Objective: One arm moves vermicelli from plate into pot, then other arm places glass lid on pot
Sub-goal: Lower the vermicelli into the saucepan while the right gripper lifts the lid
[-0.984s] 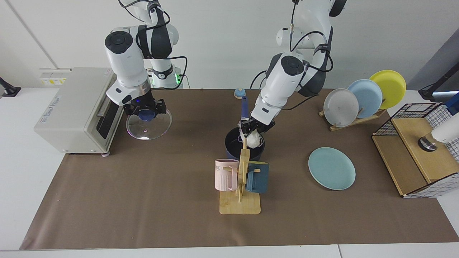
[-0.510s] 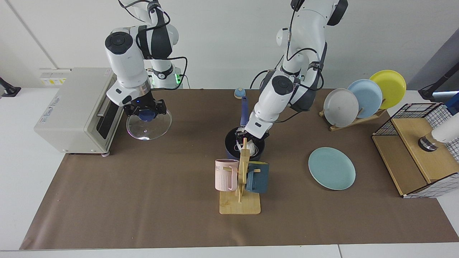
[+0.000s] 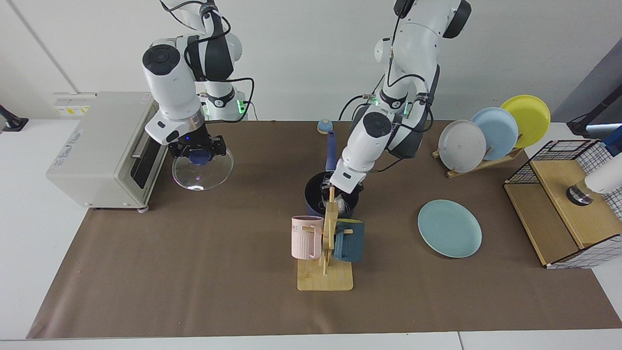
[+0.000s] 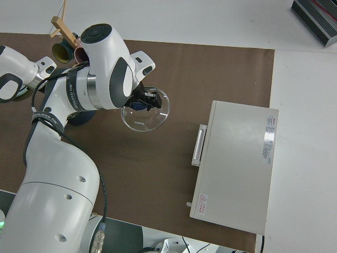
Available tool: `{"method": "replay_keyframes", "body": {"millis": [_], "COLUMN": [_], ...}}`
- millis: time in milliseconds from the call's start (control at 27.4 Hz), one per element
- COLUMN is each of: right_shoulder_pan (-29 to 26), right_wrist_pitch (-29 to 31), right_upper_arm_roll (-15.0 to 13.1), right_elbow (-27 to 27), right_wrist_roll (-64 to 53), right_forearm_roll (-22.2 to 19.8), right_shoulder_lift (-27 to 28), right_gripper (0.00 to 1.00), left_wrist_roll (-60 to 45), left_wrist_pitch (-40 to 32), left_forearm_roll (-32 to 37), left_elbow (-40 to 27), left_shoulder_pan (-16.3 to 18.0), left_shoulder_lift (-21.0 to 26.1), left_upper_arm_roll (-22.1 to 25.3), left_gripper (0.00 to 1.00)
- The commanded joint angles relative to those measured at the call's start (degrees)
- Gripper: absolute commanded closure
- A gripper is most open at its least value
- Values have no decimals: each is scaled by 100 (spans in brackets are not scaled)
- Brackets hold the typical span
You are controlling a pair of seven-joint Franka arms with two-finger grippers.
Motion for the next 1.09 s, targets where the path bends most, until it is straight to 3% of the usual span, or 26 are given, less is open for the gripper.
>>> {"method": "replay_keyframes", "body": {"millis": [0, 36, 255, 620, 802, 1057], "right_shoulder_pan": [-71, -71, -71, -71, -62, -53], "right_wrist_pitch": [139, 192, 333, 517, 772, 966], "right_upper_arm_roll": [157, 166, 324, 754, 1026, 1746], "right_elbow": [-80, -88, -194, -220, -299, -142], "right_wrist_roll": [47, 82, 337, 1013, 1549, 2638], "right_forearm_roll": [185, 229, 256, 247, 247, 203], "right_shoulder_lift": [-52, -52, -52, 0, 44, 211], "right_gripper": [95, 95, 95, 95, 95, 96], "left_wrist_roll": [-203, -194, -185, 87, 903, 2371], "left_wrist_pitch": [137, 85, -362, -2269, -2947, -3676], "left_forearm_roll": [136, 128, 119, 57, -83, -496], "left_elbow": [-96, -70, 132, 1354, 1504, 1495], "left_shoulder_pan": [-70, -70, -26, 62, 71, 299], "left_shoulder_lift": [-87, -104, -245, -807, -1263, -1897], "left_upper_arm_roll": [10, 1, -8, 264, 783, 1547], "left_gripper": [6, 1, 1, 0, 0, 0]}}
